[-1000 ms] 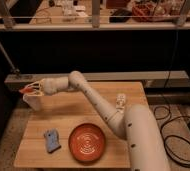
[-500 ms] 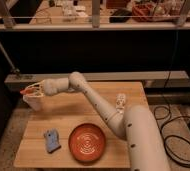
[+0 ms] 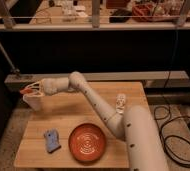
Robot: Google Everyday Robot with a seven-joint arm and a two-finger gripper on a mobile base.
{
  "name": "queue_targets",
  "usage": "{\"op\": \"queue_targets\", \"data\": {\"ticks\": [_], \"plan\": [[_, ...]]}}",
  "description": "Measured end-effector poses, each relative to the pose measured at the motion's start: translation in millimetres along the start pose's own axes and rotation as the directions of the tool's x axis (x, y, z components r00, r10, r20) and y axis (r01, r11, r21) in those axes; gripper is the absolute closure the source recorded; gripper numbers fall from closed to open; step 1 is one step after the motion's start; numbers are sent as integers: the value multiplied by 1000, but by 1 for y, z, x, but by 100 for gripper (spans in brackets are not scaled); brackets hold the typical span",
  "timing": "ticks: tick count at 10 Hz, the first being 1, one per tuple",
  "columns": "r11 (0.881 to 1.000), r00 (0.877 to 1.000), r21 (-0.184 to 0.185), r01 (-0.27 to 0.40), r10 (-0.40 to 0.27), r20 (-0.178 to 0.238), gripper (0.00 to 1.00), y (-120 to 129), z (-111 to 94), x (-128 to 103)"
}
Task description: Place the pepper in the ceramic cup
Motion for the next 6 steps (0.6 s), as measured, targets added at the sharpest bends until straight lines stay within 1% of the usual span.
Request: {"op": "queue_targets", "data": {"ticks": [2, 3, 5, 6], "plan": [[1000, 1000, 4, -10, 10, 29, 96, -6, 8, -13], [1000, 999, 3, -23, 23, 35, 100, -8, 11, -20], [999, 999, 8, -41, 41, 33, 100, -9, 13, -29], [999, 998, 18, -51, 50, 30, 100, -11, 11, -32]]}}
